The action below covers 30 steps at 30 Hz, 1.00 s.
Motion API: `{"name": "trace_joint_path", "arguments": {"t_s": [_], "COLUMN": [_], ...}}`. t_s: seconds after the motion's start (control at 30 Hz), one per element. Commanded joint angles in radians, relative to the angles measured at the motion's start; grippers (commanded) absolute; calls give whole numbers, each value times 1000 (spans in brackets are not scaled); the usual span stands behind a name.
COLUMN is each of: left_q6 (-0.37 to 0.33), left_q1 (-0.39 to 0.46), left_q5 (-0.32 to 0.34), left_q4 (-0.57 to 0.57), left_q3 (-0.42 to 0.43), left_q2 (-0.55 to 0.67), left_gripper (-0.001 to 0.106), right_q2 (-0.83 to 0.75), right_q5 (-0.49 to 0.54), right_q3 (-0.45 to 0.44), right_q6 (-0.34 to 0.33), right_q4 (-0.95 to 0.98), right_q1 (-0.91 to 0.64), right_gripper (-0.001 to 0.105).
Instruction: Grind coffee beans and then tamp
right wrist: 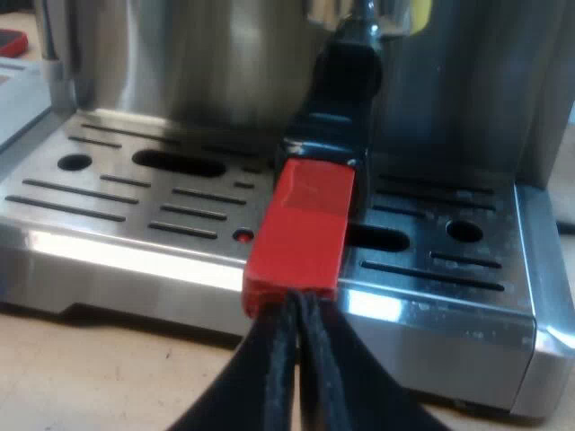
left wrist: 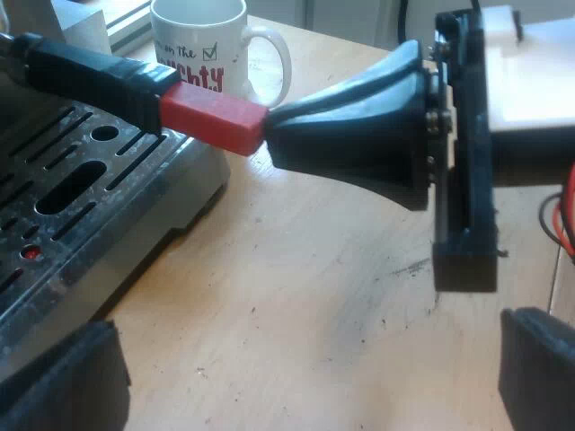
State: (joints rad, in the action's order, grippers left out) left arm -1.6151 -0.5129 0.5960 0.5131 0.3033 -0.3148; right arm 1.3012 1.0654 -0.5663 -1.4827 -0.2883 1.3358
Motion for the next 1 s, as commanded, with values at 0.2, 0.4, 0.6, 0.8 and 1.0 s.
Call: {"name": "trace_joint_path", "arguments": {"t_s": [0.2,0.4,0.6,0.8,1.0], "left_q6": [-10,-10,-10,-10,-10], "left_q1": [-7,-7,-7,-7,-7], "left_q5": [9,9,9,9,9], "left_q4": [-18,-18,-26,-63,-63], "left_q3": [1,1,4,4,4], "left_q2": [1,1,1,1,1], "left_gripper": [85,85,85,85,85], "right_q2": [-7,-20,-71,-128,-127], "right_q5": [-37,-30,40,32,-92], "right_q3": [-13,-13,-15,-131,-280], "right_q6": [131,133,118,88,152], "right_q4": [128,152,154,365,583], "right_q1": [31,69,95,95,24], "right_gripper": [33,56,57,57,57]}}
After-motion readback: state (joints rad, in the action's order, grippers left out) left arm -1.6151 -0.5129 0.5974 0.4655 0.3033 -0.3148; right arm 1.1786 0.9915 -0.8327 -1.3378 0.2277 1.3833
